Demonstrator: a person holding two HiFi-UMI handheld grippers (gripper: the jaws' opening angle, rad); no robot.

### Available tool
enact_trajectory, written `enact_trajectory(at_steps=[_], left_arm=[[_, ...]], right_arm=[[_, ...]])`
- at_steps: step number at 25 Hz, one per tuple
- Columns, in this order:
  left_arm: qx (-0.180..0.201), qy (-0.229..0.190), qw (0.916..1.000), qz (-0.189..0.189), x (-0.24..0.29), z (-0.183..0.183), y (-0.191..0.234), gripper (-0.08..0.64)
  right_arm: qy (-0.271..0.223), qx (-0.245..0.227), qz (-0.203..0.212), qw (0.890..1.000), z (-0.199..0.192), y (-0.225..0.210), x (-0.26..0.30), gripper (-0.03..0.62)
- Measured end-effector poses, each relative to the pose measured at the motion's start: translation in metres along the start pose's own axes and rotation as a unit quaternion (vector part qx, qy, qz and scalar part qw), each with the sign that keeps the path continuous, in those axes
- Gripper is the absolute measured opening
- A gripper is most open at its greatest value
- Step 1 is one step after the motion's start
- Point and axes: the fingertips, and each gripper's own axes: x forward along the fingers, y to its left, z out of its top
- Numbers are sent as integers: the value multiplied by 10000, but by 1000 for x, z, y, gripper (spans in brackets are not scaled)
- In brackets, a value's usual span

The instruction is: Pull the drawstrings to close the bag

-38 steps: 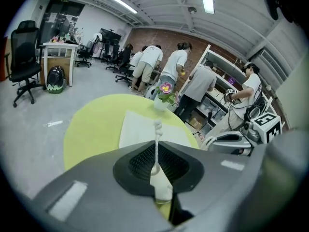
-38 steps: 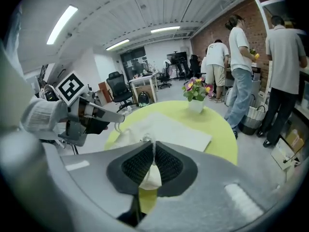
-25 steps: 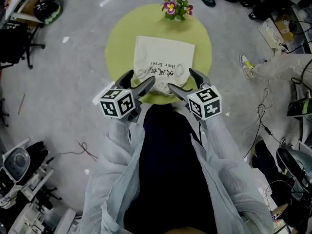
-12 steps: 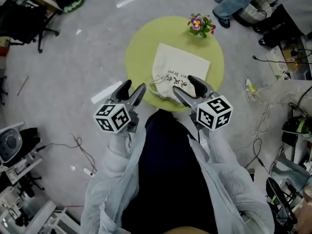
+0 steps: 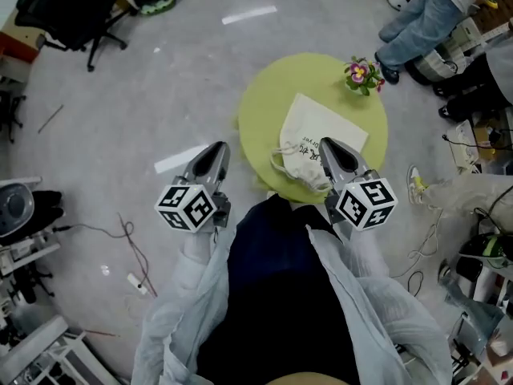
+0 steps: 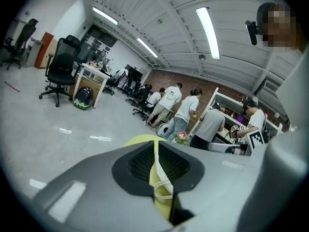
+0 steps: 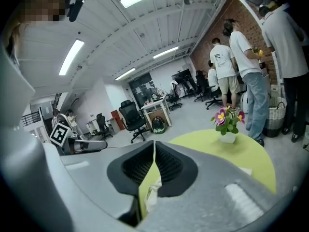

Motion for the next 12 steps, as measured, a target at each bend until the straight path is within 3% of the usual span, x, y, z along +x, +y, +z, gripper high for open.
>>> enact_trajectory(at_steps=[1, 5, 12], left_arm=[[45, -54, 9999, 82, -4, 2, 3, 27], [7, -216, 9993, 310, -15, 3, 9, 15], [296, -264, 9952, 894, -28, 6, 10, 14]], right_arm=[[-52, 0, -23, 10000, 3, -2, 1, 2], [83, -199, 127, 9997, 3, -2, 4, 2], [501, -1335, 87, 9897, 9, -4, 5, 2]])
